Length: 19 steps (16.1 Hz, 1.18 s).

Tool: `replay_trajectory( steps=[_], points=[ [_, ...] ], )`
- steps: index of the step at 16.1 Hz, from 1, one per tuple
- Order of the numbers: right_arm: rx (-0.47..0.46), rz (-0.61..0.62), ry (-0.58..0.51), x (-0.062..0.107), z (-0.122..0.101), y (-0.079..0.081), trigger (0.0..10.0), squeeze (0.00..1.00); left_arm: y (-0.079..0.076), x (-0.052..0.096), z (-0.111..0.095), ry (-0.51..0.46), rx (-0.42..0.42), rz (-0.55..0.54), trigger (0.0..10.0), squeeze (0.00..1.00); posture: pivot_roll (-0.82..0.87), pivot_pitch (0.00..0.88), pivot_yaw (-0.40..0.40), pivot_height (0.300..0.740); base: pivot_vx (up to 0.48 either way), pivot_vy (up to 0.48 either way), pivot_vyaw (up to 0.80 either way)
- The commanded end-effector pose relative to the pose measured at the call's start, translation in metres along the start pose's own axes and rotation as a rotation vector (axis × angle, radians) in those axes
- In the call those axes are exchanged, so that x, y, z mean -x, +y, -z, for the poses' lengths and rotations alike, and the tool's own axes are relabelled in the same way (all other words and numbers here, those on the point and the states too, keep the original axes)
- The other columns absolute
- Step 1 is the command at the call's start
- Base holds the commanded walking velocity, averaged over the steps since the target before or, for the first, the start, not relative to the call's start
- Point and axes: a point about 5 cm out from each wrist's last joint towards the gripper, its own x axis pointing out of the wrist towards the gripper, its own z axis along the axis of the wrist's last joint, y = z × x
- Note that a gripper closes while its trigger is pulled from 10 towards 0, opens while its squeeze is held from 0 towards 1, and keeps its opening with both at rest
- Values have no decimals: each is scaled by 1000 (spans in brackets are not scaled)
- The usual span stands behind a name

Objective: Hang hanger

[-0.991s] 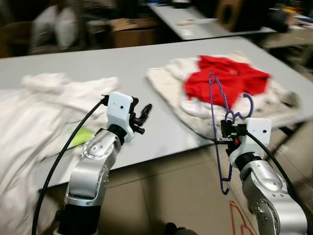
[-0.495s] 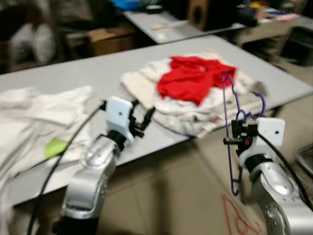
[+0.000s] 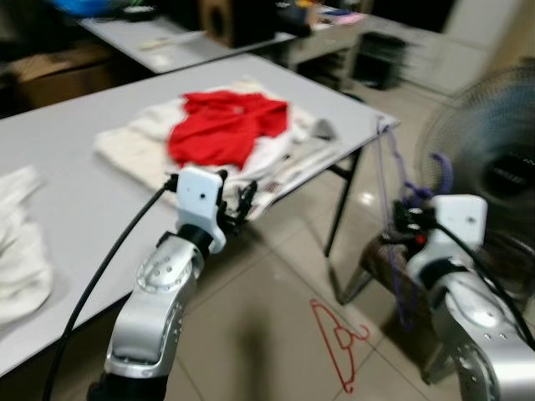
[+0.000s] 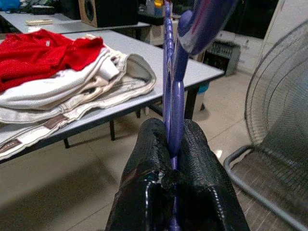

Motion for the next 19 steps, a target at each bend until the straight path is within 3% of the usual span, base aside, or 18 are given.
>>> replay_trajectory(
  steps=[1, 5, 9, 17, 19],
  points=[
    [64, 4, -17, -1, -4, 0, 10000, 0, 1, -3, -2, -1, -4, -17, 10000, 0, -4, 23, -6, 740, 349, 0, 0],
    [130, -2, -6, 2, 0, 2, 10000, 0, 1, -7, 2, 16, -2, -38, 10000, 0, -12, 24, 6, 740, 375, 0, 0],
    [133, -4, -17, 2, -1, 2, 10000, 0, 0, -10, 1, 11, -7, -34, 10000, 0, -12, 20, 8, 740, 382, 0, 0],
    [87, -14, -22, 4, 1, 2, 10000, 0, -4, -13, 3, 12, -6, -3, 10000, 0, -18, 17, 14, 740, 382, 0, 0],
    [13, 3, 15, 5, 7, -1, 10000, 0, -7, -15, 3, 13, -14, 27, 10000, 0, -21, 19, 17, 740, 368, 0, -387]
  ],
)
